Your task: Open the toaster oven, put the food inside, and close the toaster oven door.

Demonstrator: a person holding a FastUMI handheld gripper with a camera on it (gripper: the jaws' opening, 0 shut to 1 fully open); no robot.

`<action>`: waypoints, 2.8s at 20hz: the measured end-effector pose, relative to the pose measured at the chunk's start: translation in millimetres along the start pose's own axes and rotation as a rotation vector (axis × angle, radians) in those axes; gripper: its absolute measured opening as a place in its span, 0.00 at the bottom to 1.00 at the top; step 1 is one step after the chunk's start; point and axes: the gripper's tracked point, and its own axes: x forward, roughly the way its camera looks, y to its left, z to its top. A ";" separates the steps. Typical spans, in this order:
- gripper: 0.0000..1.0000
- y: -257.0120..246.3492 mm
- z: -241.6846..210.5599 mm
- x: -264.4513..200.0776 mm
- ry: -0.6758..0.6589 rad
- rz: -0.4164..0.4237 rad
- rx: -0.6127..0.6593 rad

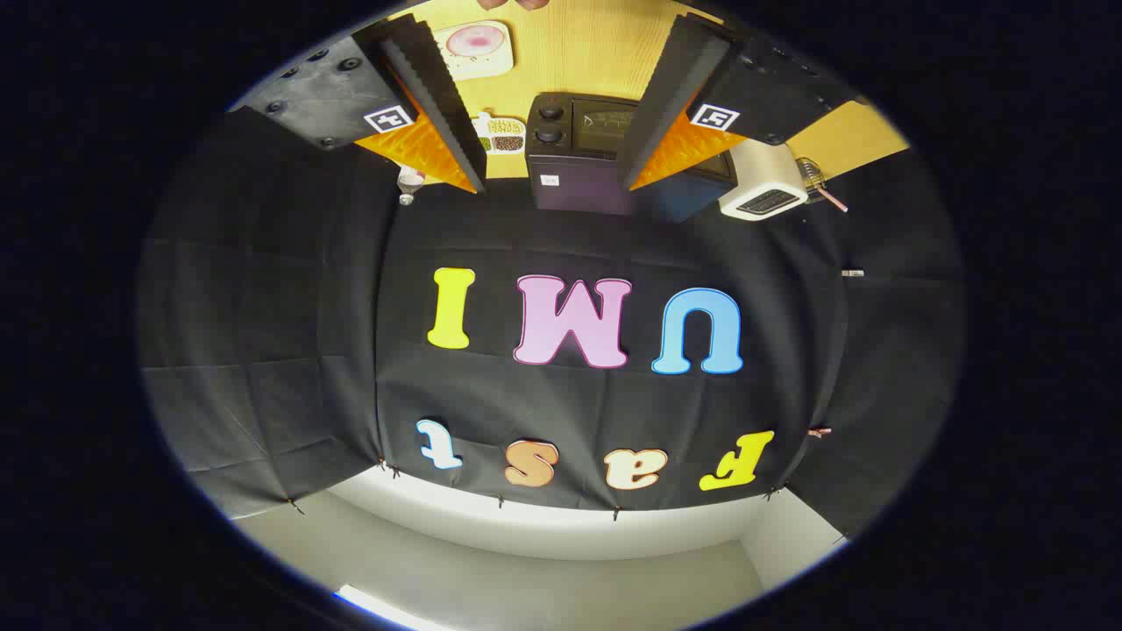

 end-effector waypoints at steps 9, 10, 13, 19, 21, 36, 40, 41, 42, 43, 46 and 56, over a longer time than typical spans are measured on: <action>0.98 21.3 6.8 -2.7 -0.008 0.040 -0.011; 0.98 23.8 6.0 -3.3 -0.007 0.046 -0.011; 0.98 31.6 4.9 -3.8 -0.003 0.059 -0.010; 0.98 38.2 -6.2 -3.3 0.034 0.063 -0.008; 0.98 38.3 -11.2 0.1 0.042 0.059 -0.015; 0.99 129.8 -83.4 115.1 0.174 0.057 0.082; 0.99 146.3 -107.7 154.5 0.199 0.034 0.070; 0.99 148.9 -115.5 162.9 0.210 0.030 0.058; 0.99 151.2 -123.0 170.4 0.217 0.024 0.050; 0.99 152.6 -129.6 176.4 0.228 0.018 0.044; 0.99 156.5 -154.9 186.7 0.284 0.001 0.029; 0.99 158.3 -168.0 154.7 0.357 0.034 0.094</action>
